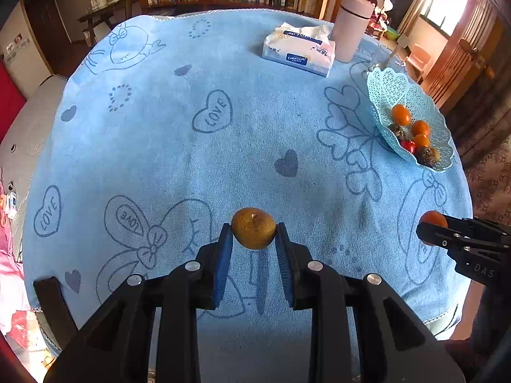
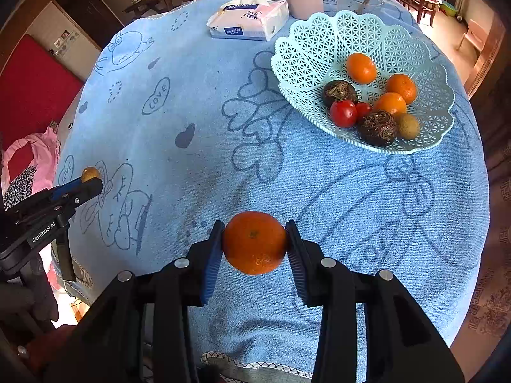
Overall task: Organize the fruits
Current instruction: 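Carry the orange to the basket and open the right gripper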
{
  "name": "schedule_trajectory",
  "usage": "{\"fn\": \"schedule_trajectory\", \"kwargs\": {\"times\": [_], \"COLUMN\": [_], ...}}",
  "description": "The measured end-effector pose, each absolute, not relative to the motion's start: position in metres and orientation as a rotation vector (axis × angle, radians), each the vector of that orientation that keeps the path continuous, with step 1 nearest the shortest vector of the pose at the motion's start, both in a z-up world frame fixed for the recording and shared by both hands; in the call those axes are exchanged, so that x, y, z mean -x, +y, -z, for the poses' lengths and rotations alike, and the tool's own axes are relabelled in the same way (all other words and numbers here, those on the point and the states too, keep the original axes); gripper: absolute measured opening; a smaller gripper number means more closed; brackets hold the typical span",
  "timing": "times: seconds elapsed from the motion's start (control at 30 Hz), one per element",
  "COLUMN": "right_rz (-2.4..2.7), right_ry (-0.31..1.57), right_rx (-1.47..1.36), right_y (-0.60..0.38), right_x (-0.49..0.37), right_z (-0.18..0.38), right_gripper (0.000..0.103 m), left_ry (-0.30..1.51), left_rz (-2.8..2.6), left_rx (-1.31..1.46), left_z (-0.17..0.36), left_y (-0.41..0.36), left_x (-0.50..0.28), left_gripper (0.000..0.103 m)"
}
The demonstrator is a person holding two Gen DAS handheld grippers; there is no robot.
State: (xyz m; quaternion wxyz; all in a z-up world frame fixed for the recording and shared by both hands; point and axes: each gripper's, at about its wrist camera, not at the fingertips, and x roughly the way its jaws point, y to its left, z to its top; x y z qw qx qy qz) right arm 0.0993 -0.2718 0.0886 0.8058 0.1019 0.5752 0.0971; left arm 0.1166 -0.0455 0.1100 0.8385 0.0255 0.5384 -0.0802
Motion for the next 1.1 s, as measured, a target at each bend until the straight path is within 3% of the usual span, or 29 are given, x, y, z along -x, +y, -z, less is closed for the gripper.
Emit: {"fn": "schedule_trajectory", "kwargs": {"times": [0.7, 1.1], "right_rz": [0.017, 0.109], "right_ry": [1.062, 1.078], "right_rx": [-0.365, -0.325], "right_y": [-0.388, -0.414], "right_x": [-0.143, -0.192], "right_z": [-0.137, -0.120], "right_gripper": [0.040, 0.040], "left_ry": [1.132, 1.115], "left_rz": [0.172, 0.138], "left_rx": [-0.058, -0.059], "left_z": [-0.116, -0.126], "left_y": [-0.055, -0.044], "left_x": [-0.114, -0.110], "left_gripper": [0.028, 0.028]}}
